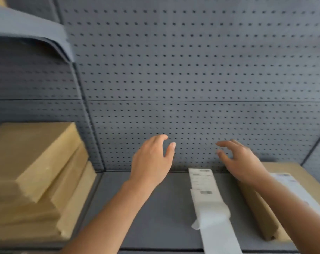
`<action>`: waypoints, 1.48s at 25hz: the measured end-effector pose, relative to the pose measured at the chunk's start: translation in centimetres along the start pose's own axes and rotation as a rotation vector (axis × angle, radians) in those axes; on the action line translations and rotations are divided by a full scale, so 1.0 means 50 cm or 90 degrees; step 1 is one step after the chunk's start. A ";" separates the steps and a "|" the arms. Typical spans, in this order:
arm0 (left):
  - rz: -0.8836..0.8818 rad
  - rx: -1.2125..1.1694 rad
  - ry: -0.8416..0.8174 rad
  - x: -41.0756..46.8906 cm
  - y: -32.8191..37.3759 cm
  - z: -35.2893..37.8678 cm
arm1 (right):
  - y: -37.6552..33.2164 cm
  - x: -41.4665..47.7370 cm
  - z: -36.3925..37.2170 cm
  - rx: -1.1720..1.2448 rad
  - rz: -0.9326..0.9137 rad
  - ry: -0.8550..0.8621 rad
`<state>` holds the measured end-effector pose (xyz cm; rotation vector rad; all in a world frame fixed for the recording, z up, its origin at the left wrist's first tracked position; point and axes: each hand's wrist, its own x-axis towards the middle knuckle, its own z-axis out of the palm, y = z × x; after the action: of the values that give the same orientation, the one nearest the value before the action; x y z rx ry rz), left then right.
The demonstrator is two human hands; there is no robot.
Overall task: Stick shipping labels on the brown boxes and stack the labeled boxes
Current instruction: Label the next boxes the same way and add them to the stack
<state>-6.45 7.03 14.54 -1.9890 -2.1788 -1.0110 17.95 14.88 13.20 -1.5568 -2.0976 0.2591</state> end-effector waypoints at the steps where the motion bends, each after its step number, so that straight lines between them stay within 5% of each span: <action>1: -0.008 0.015 0.025 -0.003 -0.026 -0.037 | -0.051 0.011 0.017 0.004 -0.033 -0.003; 14: -0.276 0.207 0.215 -0.115 -0.425 -0.446 | -0.640 0.021 0.208 0.200 -0.308 -0.125; 18: -0.347 0.210 0.254 -0.152 -0.556 -0.514 | -0.742 -0.002 0.279 0.333 -0.261 -0.211; 23: -0.488 0.128 0.217 -0.185 -0.682 -0.539 | -0.794 -0.017 0.337 0.524 -0.047 -0.324; 28: -0.629 -0.359 0.184 -0.198 -0.745 -0.514 | -0.811 -0.043 0.360 0.631 0.084 -0.395; 37: -0.547 -0.416 0.162 -0.194 -0.637 -0.504 | -0.757 -0.034 0.326 0.700 0.119 -0.356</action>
<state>-43.30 -12.57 16.32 -0.8250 -2.7991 -2.1374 -21.58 3.40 15.50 -1.0039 -1.5846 1.7258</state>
